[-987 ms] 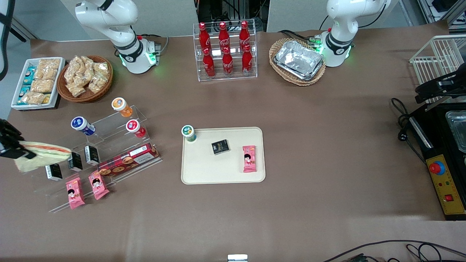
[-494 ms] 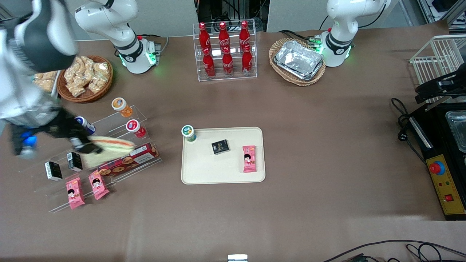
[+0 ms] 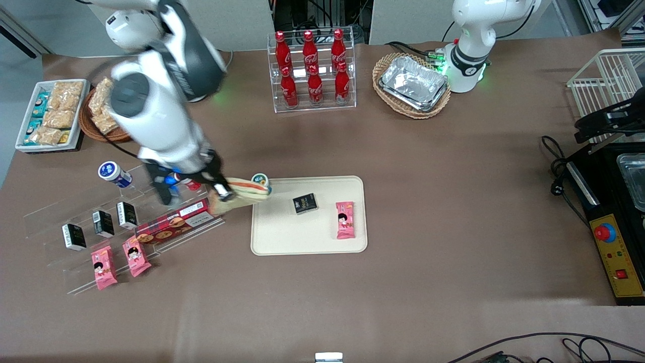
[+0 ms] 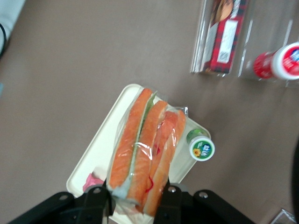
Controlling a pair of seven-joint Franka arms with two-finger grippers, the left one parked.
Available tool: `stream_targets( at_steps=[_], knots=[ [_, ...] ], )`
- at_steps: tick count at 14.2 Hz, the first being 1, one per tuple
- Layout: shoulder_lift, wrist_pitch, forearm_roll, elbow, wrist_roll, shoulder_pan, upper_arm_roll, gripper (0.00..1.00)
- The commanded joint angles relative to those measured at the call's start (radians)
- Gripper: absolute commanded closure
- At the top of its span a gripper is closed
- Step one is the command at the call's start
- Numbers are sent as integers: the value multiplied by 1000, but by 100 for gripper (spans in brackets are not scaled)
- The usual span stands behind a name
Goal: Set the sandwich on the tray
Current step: 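Carry the held sandwich over to the white tray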
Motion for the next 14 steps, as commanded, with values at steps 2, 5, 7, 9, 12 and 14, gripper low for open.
stream_targets(
  at_steps=[2, 5, 7, 9, 12, 14],
  knots=[
    [198, 121, -13, 79, 51, 63, -17, 62],
    [284, 219, -12, 79, 122, 74, -17, 62],
    [339, 279, -6, 80, 191, 82, -17, 62],
    [391, 351, -4, 80, 263, 90, -16, 62],
    [452, 414, -3, 79, 288, 100, -16, 62],
    [488, 466, -3, 79, 303, 114, -16, 61]
  ],
)
